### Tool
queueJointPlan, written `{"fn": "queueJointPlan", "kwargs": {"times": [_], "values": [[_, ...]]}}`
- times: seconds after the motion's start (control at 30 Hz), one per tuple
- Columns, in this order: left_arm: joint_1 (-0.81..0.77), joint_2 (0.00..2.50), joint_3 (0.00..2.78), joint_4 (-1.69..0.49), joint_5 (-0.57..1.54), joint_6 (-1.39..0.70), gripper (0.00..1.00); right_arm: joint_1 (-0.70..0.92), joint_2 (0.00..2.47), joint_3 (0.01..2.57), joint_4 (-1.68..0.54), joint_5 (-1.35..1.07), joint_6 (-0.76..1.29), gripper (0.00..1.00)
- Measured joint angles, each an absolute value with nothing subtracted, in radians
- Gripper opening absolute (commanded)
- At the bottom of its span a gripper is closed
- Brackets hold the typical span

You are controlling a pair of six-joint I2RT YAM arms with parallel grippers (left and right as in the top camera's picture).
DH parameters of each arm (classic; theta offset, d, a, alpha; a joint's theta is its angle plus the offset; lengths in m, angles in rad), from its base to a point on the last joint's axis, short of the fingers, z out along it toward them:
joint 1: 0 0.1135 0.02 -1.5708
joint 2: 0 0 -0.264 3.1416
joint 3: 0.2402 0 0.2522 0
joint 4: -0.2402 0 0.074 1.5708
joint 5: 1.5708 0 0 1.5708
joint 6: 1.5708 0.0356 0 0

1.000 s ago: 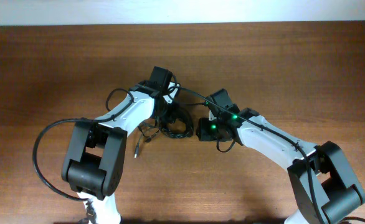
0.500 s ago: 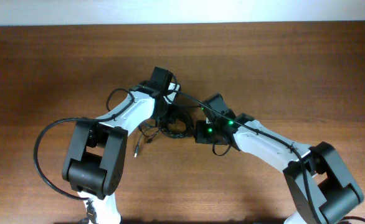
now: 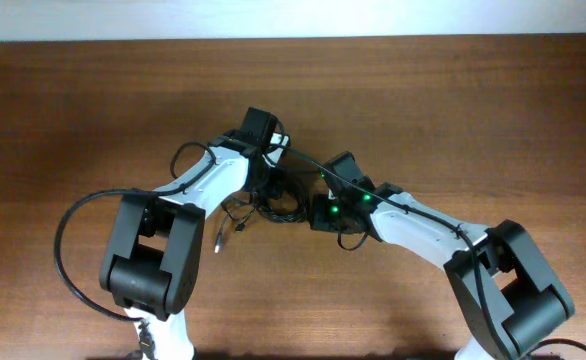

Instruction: Untangle cables

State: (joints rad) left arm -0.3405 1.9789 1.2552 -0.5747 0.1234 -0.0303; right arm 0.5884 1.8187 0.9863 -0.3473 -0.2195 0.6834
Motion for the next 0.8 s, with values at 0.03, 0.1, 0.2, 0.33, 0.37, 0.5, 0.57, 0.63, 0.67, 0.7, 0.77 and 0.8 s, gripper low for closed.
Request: {"fn": "queueJointPlan", "kwargs": {"times": [0.03,0.1,0.2,0.33,0.37,0.5,0.57,0.63,0.67,0.7,0.77,0.8], "values": [[-0.341,1.979,1.255,-0.575,0.123,-0.030,0.36,0.588,1.819,0.988,-0.358,-0.227,0.683,0.43],[-0.340,1.979,1.255,-0.575,0.123,-0.030,0.36,0.588,1.819,0.991,-0.371,-0.237,0.681,0.44],[-0.341,1.979,1.255,-0.575,0.123,-0.030,0.36,0.588,1.819,0.991,-0.382,-0.262,0.681,0.43],[-0.341,1.979,1.255,-0.574,0.123,-0.030,0.36,0.588,1.819,0.991,-0.392,-0.299,0.681,0.43],[-0.341,1.979,1.255,-0.574,0.123,-0.030,0.36,0.588,1.819,0.991,-0.392,-0.305,0.681,0.43],[-0.341,1.979,1.255,-0.574,0.123,-0.030,0.37,0.589,1.823,0.989,-0.366,-0.305,0.685,0.37],[-0.341,1.979,1.255,-0.571,0.123,-0.030,0.38,0.594,1.826,0.989,-0.354,-0.292,0.694,0.37],[-0.341,1.979,1.255,-0.571,0.123,-0.030,0.38,0.612,1.826,0.989,-0.351,-0.257,0.723,0.37],[-0.341,1.979,1.255,-0.571,0.123,-0.030,0.38,0.625,1.826,0.989,-0.347,-0.231,0.742,0.36],[-0.341,1.979,1.255,-0.571,0.123,-0.030,0.38,0.636,1.826,0.990,-0.347,-0.208,0.761,0.37],[-0.341,1.979,1.255,-0.571,0.123,-0.030,0.38,0.646,1.826,0.991,-0.344,-0.183,0.793,0.37],[-0.340,1.979,1.255,-0.571,0.123,-0.030,0.38,0.649,1.826,0.991,-0.340,-0.169,0.810,0.36]]}}
